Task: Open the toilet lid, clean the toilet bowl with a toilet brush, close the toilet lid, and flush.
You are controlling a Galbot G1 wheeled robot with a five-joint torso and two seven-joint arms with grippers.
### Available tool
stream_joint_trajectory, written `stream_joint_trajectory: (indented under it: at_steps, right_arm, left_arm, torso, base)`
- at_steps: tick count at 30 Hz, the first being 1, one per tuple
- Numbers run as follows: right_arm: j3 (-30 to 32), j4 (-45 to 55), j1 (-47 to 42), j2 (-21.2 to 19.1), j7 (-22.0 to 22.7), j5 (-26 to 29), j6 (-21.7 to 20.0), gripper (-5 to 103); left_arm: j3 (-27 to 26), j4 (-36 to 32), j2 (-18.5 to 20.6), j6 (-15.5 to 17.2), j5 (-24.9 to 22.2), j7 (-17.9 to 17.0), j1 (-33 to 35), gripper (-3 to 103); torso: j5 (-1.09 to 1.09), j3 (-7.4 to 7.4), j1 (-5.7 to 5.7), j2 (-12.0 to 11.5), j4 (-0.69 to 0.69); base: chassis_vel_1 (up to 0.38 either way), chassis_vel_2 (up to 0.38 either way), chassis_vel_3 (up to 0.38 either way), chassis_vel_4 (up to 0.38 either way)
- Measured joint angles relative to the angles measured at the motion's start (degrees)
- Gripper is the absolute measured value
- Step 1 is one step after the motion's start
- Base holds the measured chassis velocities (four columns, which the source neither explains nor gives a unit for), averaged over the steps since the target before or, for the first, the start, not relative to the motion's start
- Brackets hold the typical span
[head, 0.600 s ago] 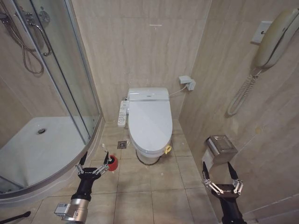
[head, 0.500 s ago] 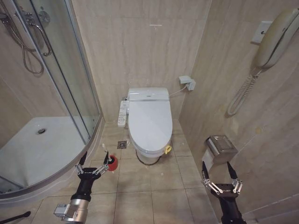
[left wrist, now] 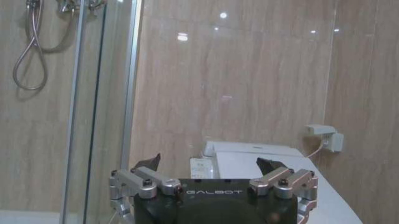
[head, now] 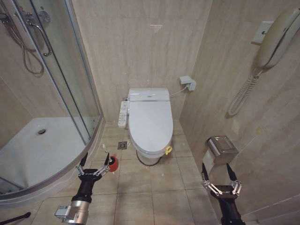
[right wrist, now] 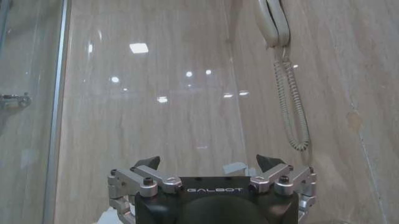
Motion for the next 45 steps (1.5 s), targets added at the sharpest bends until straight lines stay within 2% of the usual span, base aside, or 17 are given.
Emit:
stream_joint_trajectory:
  at_steps: [13,20,26,29,31,34,37,38,45]
  right_arm:
    - [0.22,0.29,-0.48,0.0,0.13,-0.21,0.51,100]
    - [-0.04,0.05,-0.41,-0.01,0.03,-0.21,0.71,100]
    - [-0.27,-0.25,-0.35,0.0,-0.14,-0.21,1.01,100]
    - [-0.44,-0.4,-0.19,-0.01,-0.51,-0.04,1.22,100]
    - [-0.65,-0.66,0.0,0.0,-1.26,0.53,1.79,100]
    - [-0.73,-0.99,0.05,0.0,-1.59,0.67,2.11,100]
    - [-0.81,-1.31,0.09,-0.01,-1.64,0.71,2.32,100]
    - [-0.88,-1.55,0.08,-0.01,-1.57,0.65,2.35,100]
    - [-1.78,-3.09,0.08,0.0,0.95,-2.28,1.75,100]
  left_arm:
    - [-0.09,-0.76,0.22,-0.29,0.16,0.01,0.65,100]
    - [-0.24,-0.87,0.47,-0.3,0.14,0.0,0.64,100]
    - [-0.25,-0.52,0.48,-0.32,0.08,-0.01,0.4,100]
    - [-0.23,-0.19,0.42,-0.37,0.07,-0.02,0.25,100]
    - [-0.18,0.25,0.36,-0.44,0.07,-0.03,-0.01,100]
    - [-0.17,0.58,0.29,-0.56,0.06,-0.03,-0.16,100]
    - [-0.18,0.82,0.16,-0.78,0.05,-0.03,-0.17,100]
    - [-0.17,0.92,0.1,-0.94,0.04,-0.03,-0.18,100]
    - [-0.14,1.86,0.09,-1.33,0.01,-0.01,-1.21,100]
  torso:
    - [0.0,-0.01,-0.02,0.01,0.0]
    - [0.0,0.01,0.01,-0.01,0.02]
    - [-0.01,0.0,0.0,0.0,-0.01]
    - [0.0,0.02,0.03,-0.01,0.02]
    - [-0.01,0.02,0.05,-0.02,-0.03]
    - [-0.01,0.03,0.07,-0.03,-0.02]
    - [0.0,0.02,0.04,-0.02,0.07]
    - [-0.01,0.01,0.02,-0.02,0.02]
    - [0.0,-0.02,-0.04,0.02,-0.01]
  base:
    - [-0.038,0.037,0.031,-0.032]
    - [-0.189,0.189,0.186,-0.196]
    - [-0.238,0.249,0.252,-0.252]
    - [-0.279,0.263,0.259,-0.274]
    - [-0.264,0.233,0.181,-0.242]
    - [-0.136,0.165,0.095,-0.173]
    - [-0.053,0.118,0.07,0.014]
    - [0.002,-0.008,0.019,0.063]
    - [0.033,-0.078,-0.061,0.042]
